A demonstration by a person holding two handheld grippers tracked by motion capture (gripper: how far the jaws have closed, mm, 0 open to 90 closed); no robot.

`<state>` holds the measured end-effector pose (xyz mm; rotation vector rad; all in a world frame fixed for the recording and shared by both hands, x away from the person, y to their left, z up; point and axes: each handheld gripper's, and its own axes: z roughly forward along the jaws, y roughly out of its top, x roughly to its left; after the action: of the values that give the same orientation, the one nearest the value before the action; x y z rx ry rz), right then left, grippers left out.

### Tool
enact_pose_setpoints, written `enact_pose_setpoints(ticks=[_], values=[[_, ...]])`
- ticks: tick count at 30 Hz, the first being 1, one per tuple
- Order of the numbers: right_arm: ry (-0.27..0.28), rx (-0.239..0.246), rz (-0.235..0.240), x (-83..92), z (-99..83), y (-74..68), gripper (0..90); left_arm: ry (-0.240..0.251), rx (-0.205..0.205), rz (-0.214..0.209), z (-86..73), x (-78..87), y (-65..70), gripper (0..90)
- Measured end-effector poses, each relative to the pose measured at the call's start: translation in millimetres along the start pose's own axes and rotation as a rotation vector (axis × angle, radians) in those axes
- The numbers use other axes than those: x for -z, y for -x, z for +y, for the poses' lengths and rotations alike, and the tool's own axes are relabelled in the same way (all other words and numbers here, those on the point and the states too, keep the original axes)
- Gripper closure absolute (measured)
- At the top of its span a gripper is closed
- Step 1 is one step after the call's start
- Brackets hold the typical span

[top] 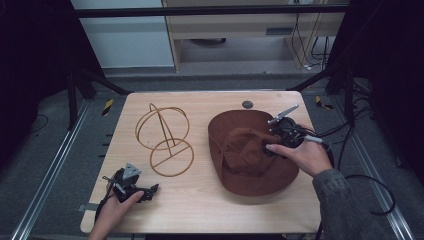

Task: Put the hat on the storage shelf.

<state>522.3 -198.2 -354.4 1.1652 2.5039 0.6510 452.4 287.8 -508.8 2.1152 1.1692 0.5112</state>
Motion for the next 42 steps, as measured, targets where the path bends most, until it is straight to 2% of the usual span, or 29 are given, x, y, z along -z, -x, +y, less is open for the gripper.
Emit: enact_pose_setpoints(ticks=[8,11,15,21,24,34,40,42], values=[[0.014,-0.041,0.063,-4.8,24.9,0.7,13.9,0.005,0.001,0.001,0.0,-0.3,0.1,0.0],[0.006,-0.025,0.086,-9.3,33.1,-0.2,9.8,0.005,0.002,0.000,0.1,-0.3,0.1,0.0],[-0.007,-0.007,0.106,-20.6,39.9,-1.6,9.5,0.004,0.001,0.000,0.1,-0.3,0.1,0.0],[-0.032,0.012,0.109,-38.7,46.6,-2.8,14.3,0.005,0.002,0.000,0.1,-0.3,0.1,0.0],[-0.026,0.021,0.116,-45.4,49.5,-3.0,16.7,0.004,0.002,0.000,0.1,-0.3,0.2,0.0],[-0.072,0.029,0.128,-66.2,56.8,-2.2,18.9,0.004,0.000,0.000,0.2,-0.3,0.0,0.0],[-0.108,0.041,0.122,-75.3,57.2,-1.0,31.5,0.006,-0.001,-0.002,0.6,-0.9,-0.1,0.0],[-0.117,0.031,0.124,-77.2,57.3,-1.1,34.3,0.007,-0.001,-0.002,0.7,-1.0,-0.2,0.0]])
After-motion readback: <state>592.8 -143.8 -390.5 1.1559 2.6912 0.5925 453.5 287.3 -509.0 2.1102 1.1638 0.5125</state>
